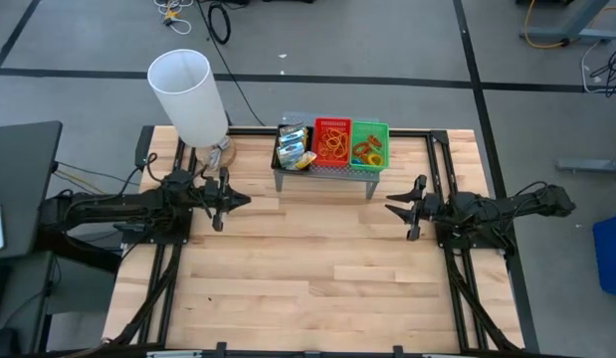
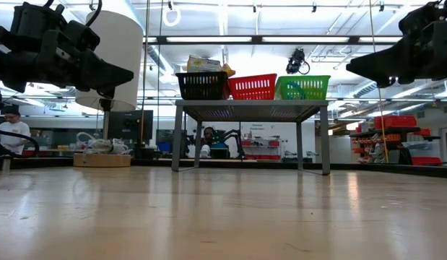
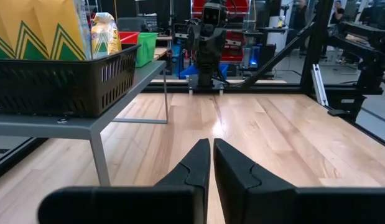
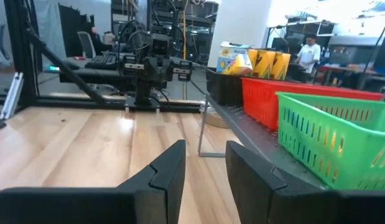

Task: Pick & Place Office Desk Supplies
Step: Return to Home Position

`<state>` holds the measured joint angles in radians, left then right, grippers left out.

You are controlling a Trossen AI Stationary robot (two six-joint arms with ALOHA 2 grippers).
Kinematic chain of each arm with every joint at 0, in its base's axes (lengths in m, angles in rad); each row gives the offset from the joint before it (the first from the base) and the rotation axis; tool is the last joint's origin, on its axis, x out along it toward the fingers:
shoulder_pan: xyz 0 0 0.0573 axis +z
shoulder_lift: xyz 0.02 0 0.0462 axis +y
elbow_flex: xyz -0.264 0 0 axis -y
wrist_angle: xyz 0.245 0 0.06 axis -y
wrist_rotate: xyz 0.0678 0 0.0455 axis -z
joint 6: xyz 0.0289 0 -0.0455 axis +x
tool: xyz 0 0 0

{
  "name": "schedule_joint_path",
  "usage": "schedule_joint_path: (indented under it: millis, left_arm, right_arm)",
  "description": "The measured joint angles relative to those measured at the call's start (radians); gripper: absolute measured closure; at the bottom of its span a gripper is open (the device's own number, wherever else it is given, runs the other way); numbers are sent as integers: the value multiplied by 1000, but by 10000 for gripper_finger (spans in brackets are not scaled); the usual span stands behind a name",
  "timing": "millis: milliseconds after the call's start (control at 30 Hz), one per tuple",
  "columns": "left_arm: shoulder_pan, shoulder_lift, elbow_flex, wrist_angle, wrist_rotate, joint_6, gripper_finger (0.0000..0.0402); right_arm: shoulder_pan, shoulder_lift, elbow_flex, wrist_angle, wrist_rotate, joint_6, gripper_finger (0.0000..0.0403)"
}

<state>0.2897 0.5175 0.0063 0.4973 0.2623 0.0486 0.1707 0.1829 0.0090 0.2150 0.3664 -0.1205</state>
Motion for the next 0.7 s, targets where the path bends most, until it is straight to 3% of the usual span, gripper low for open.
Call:
schedule_joint_path:
  millis: [700]
  left_arm:
    - [0, 0, 0, 0, 0, 0, 374]
  right_arm:
    - [0, 0, 0, -3, 0, -52, 281]
